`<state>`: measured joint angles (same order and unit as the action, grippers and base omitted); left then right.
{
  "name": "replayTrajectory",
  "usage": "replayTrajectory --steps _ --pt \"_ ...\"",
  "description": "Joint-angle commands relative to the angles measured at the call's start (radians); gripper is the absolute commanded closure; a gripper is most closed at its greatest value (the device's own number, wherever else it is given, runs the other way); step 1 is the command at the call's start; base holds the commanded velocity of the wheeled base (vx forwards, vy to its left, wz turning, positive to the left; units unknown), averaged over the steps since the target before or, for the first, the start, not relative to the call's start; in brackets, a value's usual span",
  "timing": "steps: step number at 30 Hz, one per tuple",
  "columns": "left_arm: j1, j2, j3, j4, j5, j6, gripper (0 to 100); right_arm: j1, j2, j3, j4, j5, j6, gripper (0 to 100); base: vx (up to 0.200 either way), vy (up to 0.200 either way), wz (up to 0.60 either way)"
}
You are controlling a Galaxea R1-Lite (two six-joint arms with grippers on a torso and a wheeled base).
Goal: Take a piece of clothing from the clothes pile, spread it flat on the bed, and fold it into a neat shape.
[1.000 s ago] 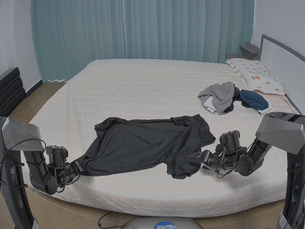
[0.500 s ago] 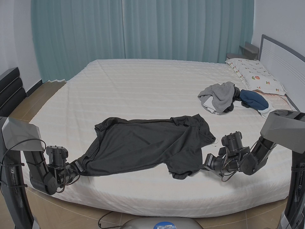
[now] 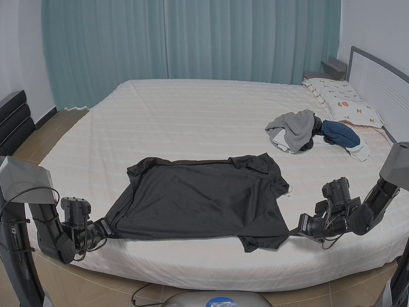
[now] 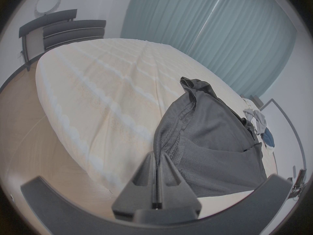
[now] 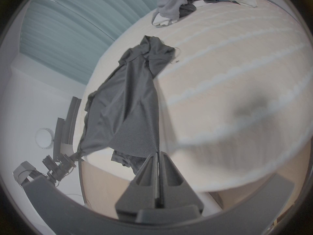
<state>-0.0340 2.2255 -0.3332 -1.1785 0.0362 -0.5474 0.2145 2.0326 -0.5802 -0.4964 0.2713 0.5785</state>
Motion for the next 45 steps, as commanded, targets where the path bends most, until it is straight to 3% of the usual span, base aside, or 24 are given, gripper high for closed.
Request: replayTrajectory --steps 1,3,6,10,16,17,18,19,25,30,34,35,41,45 --pt "-0.004 -0.067 0.043 0.014 0.001 0.058 100 -0.041 -0.135 0.033 0.114 0.002 -0.077 100 0.0 0.0 0.0" --pt "0.002 -0.101 0.057 0.053 0.002 0.104 100 -0.047 -0.173 0.065 0.202 0.002 -0.164 100 0.0 0.0 0.0" --pt "0.002 -0.133 0.059 0.137 0.002 0.13 100 -0.04 -0.183 0.103 0.237 0.0 -0.216 100 0.0 0.0 0.0" --pt "-0.006 -0.159 0.054 0.243 -0.001 0.135 100 -0.02 -0.18 0.145 0.237 -0.006 -0.241 100 0.0 0.0 0.0" --pt "-0.01 -0.15 0.049 0.25 -0.002 0.141 100 -0.01 -0.133 0.099 0.206 0.002 -0.23 100 0.0 0.0 0.0" --pt "-0.01 -0.149 0.048 0.247 -0.004 0.141 100 -0.009 -0.123 0.089 0.2 0.003 -0.229 0 0.0 0.0 0.0" --pt "-0.01 -0.142 0.043 0.247 -0.005 0.138 100 -0.006 -0.101 0.079 0.187 0.003 -0.227 0 0.0 0.0 0.0" --pt "-0.01 -0.138 0.042 0.247 -0.012 0.138 0 -0.004 -0.086 0.071 0.171 0.005 -0.227 0 0.0 0.0 0.0" --pt "-0.007 -0.132 0.029 0.247 -0.019 0.132 0 0.003 -0.002 0.059 0.067 0.046 -0.212 0 0.0 0.0 0.0" --pt "-0.003 -0.133 0.003 0.244 -0.021 0.081 0 0.072 0.069 0.013 -0.025 0.049 -0.074 0 0.0 0.0 0.0" --pt "-0.003 -0.132 -0.02 0.244 -0.021 0.035 0 0.112 0.112 0.003 -0.093 0.045 -0.025 0 0.0 0.0 0.0" --pt "-0.003 -0.13 -0.02 0.244 -0.022 0.034 0 0.118 0.121 0.01 -0.103 0.045 -0.026 100 0.0 0.0 0.0" --pt "0.0 -0.113 -0.026 0.243 -0.021 0.034 0 0.112 0.112 0.059 -0.113 0.032 -0.037 100 0.0 0.0 0.0" --pt "0.002 -0.107 -0.03 0.243 -0.021 0.034 0 0.054 0.037 0.102 -0.091 0.023 -0.086 100 0.0 0.0 0.0"
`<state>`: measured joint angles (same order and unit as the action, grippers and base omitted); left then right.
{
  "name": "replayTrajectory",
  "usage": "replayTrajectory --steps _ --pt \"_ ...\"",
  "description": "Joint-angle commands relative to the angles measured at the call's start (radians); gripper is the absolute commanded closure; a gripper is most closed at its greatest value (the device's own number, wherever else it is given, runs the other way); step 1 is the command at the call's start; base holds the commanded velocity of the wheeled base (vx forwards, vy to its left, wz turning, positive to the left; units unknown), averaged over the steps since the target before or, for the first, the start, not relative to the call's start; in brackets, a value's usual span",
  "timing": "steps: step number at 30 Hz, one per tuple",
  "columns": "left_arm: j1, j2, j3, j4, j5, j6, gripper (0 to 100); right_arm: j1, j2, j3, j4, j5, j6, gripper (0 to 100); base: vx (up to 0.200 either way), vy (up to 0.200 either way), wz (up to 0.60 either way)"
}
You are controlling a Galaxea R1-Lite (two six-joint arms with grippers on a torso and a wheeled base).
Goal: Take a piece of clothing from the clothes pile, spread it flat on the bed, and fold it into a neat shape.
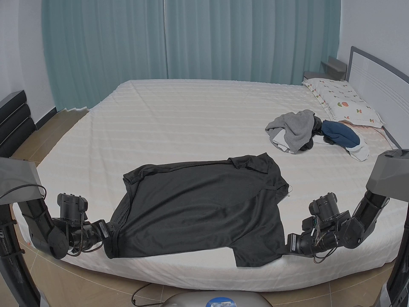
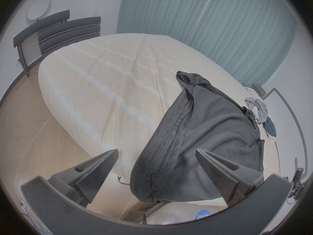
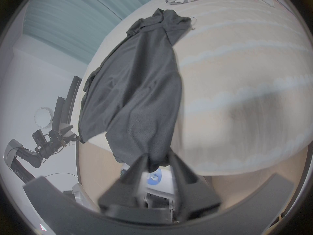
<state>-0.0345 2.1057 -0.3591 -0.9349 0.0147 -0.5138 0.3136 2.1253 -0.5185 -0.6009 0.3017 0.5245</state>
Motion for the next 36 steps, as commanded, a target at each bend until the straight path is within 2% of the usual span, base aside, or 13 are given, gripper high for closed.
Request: replayTrajectory --steps 1,3,4,6,10,11,14,19,22,28,36 --pt "0.002 0.013 -0.004 -0.001 0.001 0.0 0 -0.057 -0.077 0.049 0.032 -0.012 -0.047 100 0.0 0.0 0.0" --pt "0.002 0.013 -0.006 -0.001 0.001 0.0 0 -0.07 -0.104 0.061 0.065 -0.013 -0.067 100 0.0 0.0 0.0" --pt "0.002 0.014 -0.011 -0.001 0.001 -0.003 0 -0.077 -0.145 0.068 0.154 -0.01 -0.116 100 0.0 0.0 0.0" --pt "0.002 0.016 -0.017 -0.001 0.002 -0.006 0 -0.076 -0.153 0.071 0.204 -0.007 -0.156 100 0.0 0.0 0.0" --pt "0.001 0.011 -0.029 -0.001 0.002 -0.04 0 -0.065 -0.13 0.071 0.223 -0.004 -0.175 100 0.0 0.0 0.0" --pt "0.001 0.011 -0.034 -0.001 0.002 -0.046 0 -0.059 -0.12 0.072 0.225 -0.004 -0.175 0 0.0 0.0 0.0" --pt "-0.001 0.013 -0.04 -0.001 0.002 -0.058 0 -0.039 -0.117 0.083 0.213 -0.003 -0.169 0 0.0 0.0 0.0" --pt "-0.007 0.007 -0.04 -0.001 0.002 -0.077 0 -0.059 -0.134 0.069 0.167 -0.003 -0.149 0 0.0 0.0 0.0" --pt "-0.007 0.008 -0.044 -0.001 -0.004 -0.101 0 -0.067 -0.125 0.072 0.052 -0.006 -0.077 0 0.0 0.0 0.0" --pt "-0.005 -0.012 -0.049 -0.001 -0.094 -0.163 0 -0.068 -0.116 0.064 -0.086 -0.007 0.048 0 0.0 0.167 0.0" --pt "-0.007 -0.006 -0.049 -0.001 -0.102 -0.17 0 -0.065 -0.12 0.061 -0.194 -0.003 0.178 0 0.0 0.175 0.0"
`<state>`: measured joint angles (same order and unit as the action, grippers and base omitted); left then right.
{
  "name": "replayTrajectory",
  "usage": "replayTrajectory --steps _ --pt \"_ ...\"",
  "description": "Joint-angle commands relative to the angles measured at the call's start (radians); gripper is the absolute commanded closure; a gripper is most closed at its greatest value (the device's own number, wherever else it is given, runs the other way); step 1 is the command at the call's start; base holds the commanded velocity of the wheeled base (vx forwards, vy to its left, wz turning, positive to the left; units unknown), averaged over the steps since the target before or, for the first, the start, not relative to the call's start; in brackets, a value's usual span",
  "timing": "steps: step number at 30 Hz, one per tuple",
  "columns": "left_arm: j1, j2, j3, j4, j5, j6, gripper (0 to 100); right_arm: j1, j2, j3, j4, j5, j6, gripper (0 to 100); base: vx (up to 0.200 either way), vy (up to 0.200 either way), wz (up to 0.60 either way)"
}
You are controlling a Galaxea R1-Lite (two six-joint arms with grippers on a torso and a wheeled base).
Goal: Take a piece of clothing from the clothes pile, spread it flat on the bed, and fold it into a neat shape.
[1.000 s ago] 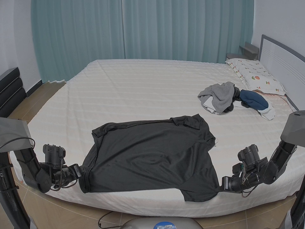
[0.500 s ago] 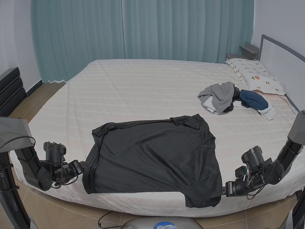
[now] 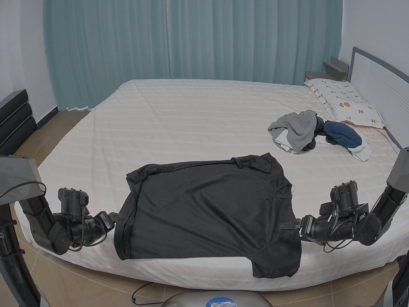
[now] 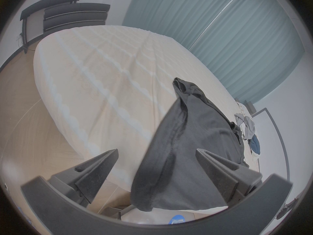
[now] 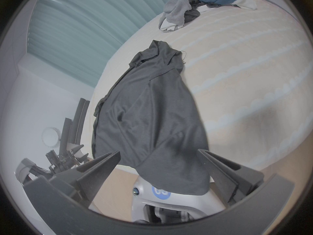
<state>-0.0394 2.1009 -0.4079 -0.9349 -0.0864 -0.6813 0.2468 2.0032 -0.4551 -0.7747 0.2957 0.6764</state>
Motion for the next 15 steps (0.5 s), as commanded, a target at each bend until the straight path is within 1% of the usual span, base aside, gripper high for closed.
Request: replayTrajectory --steps 1,6,11,15 --pt "-0.002 -0.002 0.0 -0.001 -0.001 -0.003 0 0.002 0.003 -0.002 -0.029 0.003 0.037 0 0.0 0.0 0.0" --pt "-0.005 -0.005 -0.002 -0.001 -0.003 -0.006 0 0.003 0.011 0.001 -0.071 0.003 0.06 0 0.0 0.0 0.0" --pt "-0.016 -0.007 -0.008 -0.018 -0.003 -0.043 0 0.005 0.009 0.0 -0.072 0.003 0.061 0 0.0 0.0 0.0" --pt "-0.03 -0.007 -0.005 -0.024 -0.004 -0.043 0 0.005 0.009 0.0 -0.072 0.003 0.061 0 0.2 0.0 0.0"
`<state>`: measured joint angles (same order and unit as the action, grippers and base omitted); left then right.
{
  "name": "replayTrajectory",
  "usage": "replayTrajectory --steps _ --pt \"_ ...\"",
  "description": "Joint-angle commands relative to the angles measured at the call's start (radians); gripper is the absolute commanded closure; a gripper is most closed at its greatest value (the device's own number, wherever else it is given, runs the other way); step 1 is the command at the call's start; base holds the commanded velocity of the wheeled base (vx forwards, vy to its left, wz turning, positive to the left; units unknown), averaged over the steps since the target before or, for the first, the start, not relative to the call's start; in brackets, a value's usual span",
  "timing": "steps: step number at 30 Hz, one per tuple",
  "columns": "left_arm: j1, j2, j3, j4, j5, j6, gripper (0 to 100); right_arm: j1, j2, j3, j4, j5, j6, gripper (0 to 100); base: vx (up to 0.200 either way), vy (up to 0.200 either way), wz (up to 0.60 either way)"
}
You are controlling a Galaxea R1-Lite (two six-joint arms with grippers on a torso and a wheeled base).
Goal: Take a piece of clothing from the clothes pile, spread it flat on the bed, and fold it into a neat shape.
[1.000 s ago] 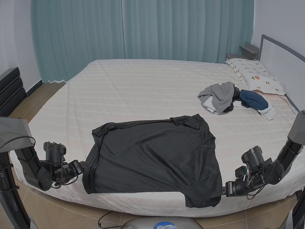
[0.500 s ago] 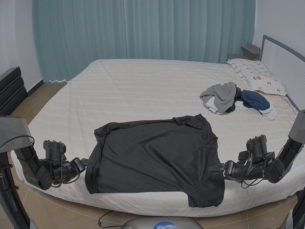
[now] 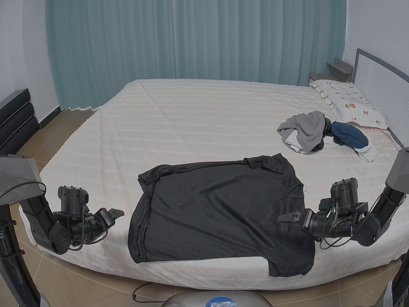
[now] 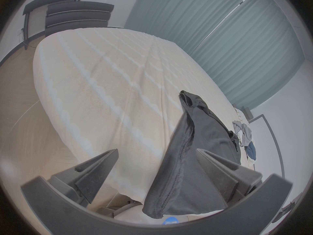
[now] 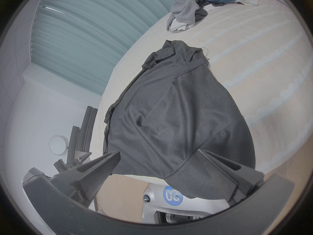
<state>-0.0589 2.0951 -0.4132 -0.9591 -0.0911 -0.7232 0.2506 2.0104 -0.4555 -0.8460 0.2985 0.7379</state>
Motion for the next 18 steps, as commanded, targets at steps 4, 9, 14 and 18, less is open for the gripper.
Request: replayTrajectory --steps 4,9,14,18 --pt "-0.015 0.002 -0.003 0.0 -0.01 -0.002 0 0.001 0.002 0.0 -0.001 0.001 0.0 0 0.2 0.0 0.0" --pt "-0.016 0.005 -0.007 -0.001 -0.027 -0.005 0 0.001 0.005 -0.002 -0.002 0.002 0.002 0 0.04 0.0 0.0" --pt "-0.016 0.003 -0.027 -0.001 -0.027 -0.038 0 0.001 0.008 -0.018 -0.002 0.002 0.003 0 0.0 0.0 0.0" --pt "-0.018 -0.001 -0.045 -0.001 -0.029 -0.084 0 0.001 0.016 -0.022 -0.002 0.002 0.002 0 0.0 0.0 0.0"
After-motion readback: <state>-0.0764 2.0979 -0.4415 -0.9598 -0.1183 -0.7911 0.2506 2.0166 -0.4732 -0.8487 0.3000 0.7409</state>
